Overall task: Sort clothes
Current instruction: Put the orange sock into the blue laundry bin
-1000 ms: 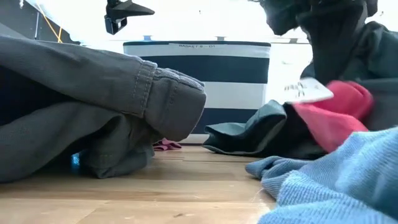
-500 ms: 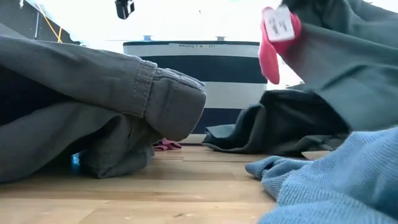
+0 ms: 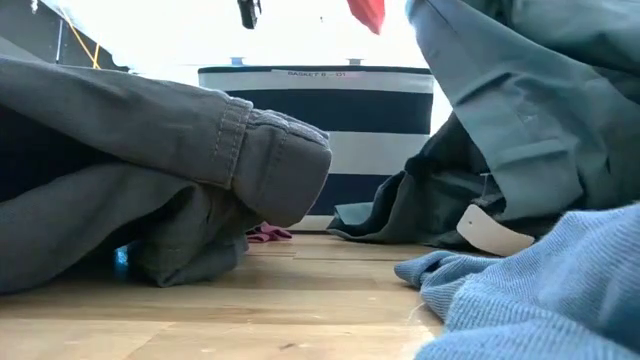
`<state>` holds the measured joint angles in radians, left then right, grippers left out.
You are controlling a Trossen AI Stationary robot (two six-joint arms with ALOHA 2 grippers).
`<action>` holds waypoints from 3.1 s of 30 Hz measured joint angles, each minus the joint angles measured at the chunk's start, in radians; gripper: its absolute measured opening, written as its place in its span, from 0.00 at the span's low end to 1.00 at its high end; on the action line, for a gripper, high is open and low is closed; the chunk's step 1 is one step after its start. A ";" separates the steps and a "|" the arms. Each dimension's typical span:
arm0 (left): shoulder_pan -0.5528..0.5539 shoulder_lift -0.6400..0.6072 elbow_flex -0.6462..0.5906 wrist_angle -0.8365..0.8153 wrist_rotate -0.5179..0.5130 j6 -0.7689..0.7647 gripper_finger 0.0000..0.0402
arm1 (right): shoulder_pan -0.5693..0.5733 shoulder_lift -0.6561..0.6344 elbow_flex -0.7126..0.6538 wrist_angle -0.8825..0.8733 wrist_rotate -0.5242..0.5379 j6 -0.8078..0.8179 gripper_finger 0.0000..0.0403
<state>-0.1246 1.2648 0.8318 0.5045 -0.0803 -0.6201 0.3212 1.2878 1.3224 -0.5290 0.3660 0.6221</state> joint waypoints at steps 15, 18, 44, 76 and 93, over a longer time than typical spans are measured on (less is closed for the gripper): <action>0.000 0.150 0.075 0.066 -0.034 0.177 0.57 | -0.009 0.009 0.000 0.102 0.020 -0.044 0.00; 0.000 0.158 0.086 0.066 -0.028 0.179 0.57 | -0.009 0.009 0.000 0.105 0.033 -0.044 0.00; 0.000 0.160 0.088 0.007 -0.075 0.157 0.56 | -0.020 0.010 0.000 0.138 0.062 -0.037 0.00; 0.057 -0.028 0.088 -0.084 -0.065 0.234 0.00 | 0.151 0.016 -0.202 -0.365 -0.434 0.681 0.28; 0.484 -0.201 0.088 -0.162 -0.030 0.223 0.00 | 0.262 0.016 -0.207 0.020 -0.042 0.675 0.28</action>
<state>0.3591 1.0641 0.9203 0.3427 -0.1105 -0.3973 0.5829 1.3041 1.1152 -0.5094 0.3237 1.2970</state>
